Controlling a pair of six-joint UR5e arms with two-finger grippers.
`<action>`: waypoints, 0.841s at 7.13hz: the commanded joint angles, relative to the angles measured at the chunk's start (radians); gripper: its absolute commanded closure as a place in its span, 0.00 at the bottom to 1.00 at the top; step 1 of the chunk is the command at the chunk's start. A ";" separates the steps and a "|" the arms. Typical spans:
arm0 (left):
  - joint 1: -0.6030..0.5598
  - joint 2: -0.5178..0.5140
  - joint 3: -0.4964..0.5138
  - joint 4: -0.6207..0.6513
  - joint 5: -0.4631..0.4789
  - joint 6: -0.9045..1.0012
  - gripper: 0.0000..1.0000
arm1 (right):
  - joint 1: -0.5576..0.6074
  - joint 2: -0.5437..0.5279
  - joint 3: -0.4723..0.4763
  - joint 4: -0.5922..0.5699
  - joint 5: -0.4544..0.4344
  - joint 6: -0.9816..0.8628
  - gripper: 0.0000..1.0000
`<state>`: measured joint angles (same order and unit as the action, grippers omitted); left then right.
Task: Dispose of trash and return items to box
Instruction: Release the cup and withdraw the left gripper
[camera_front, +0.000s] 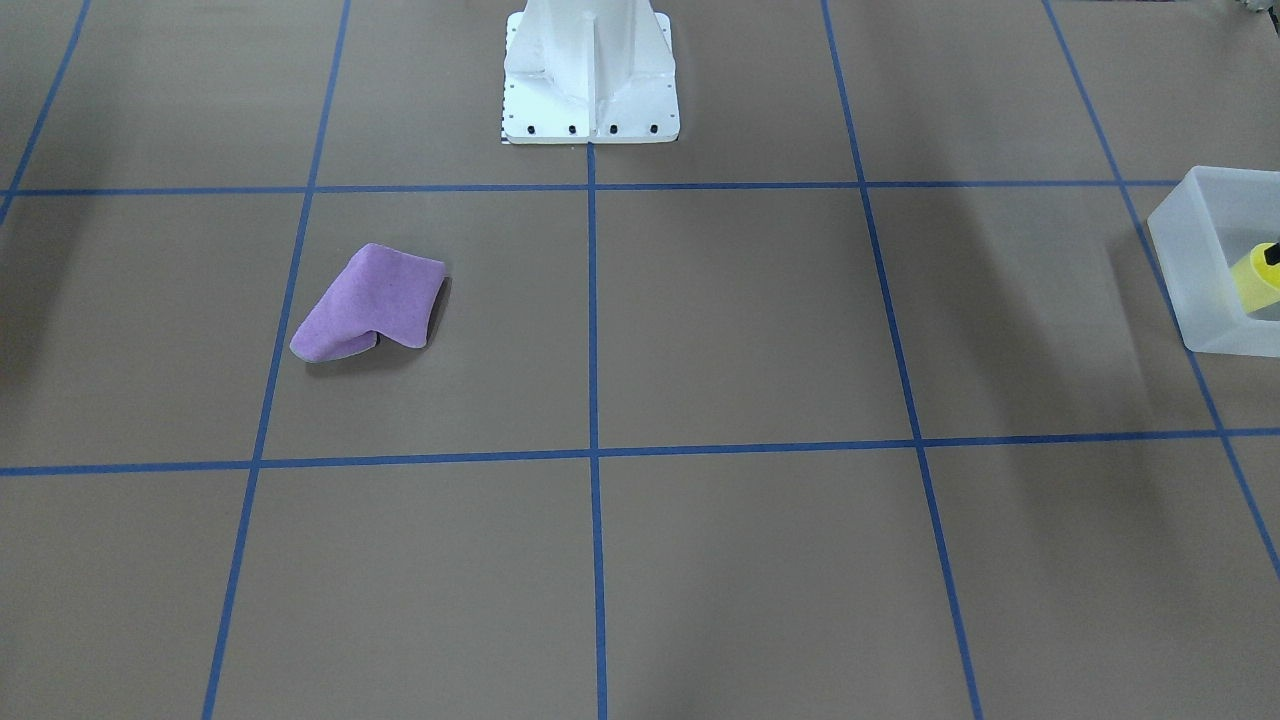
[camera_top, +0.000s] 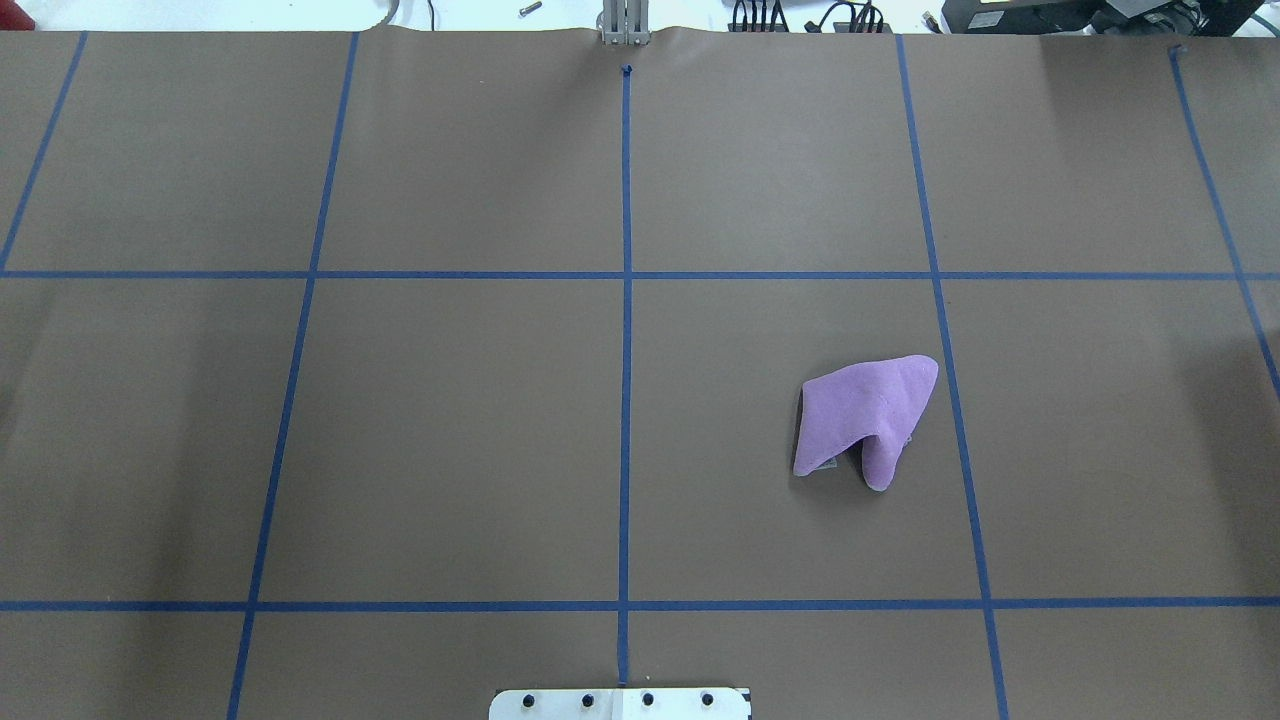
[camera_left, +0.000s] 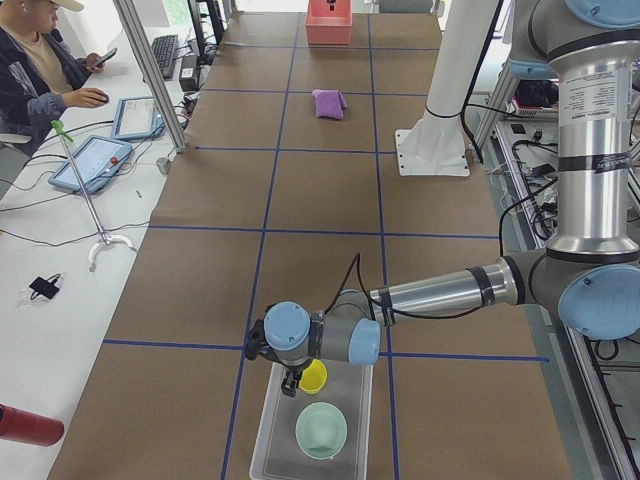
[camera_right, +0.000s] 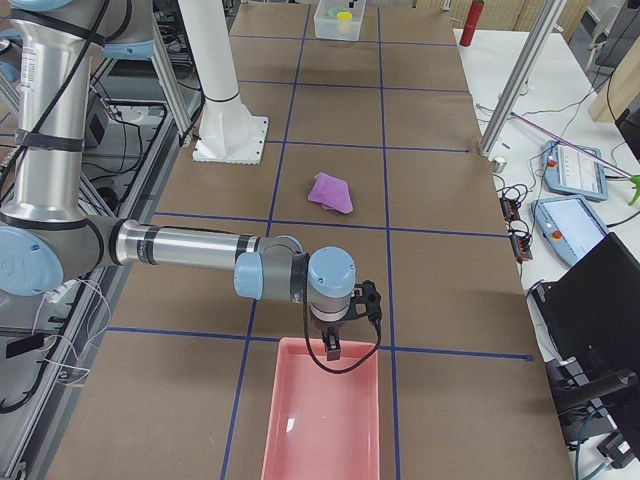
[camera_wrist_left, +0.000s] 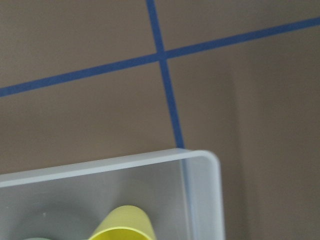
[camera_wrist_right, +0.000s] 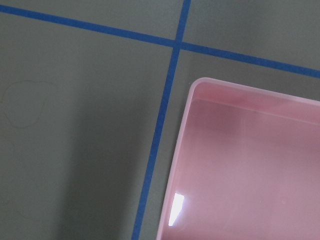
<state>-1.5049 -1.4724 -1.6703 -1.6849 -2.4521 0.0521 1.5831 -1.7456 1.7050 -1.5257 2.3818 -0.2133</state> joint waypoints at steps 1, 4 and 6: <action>0.044 -0.015 -0.205 0.096 -0.008 -0.261 0.02 | -0.076 0.003 0.010 0.150 0.048 0.195 0.00; 0.247 -0.089 -0.348 0.079 0.001 -0.634 0.02 | -0.355 0.005 0.013 0.604 0.037 0.828 0.00; 0.291 -0.127 -0.333 0.074 0.041 -0.638 0.02 | -0.550 0.012 0.153 0.625 -0.106 1.085 0.00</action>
<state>-1.2409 -1.5757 -2.0084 -1.6065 -2.4271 -0.5702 1.1603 -1.7362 1.7739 -0.9323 2.3633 0.6969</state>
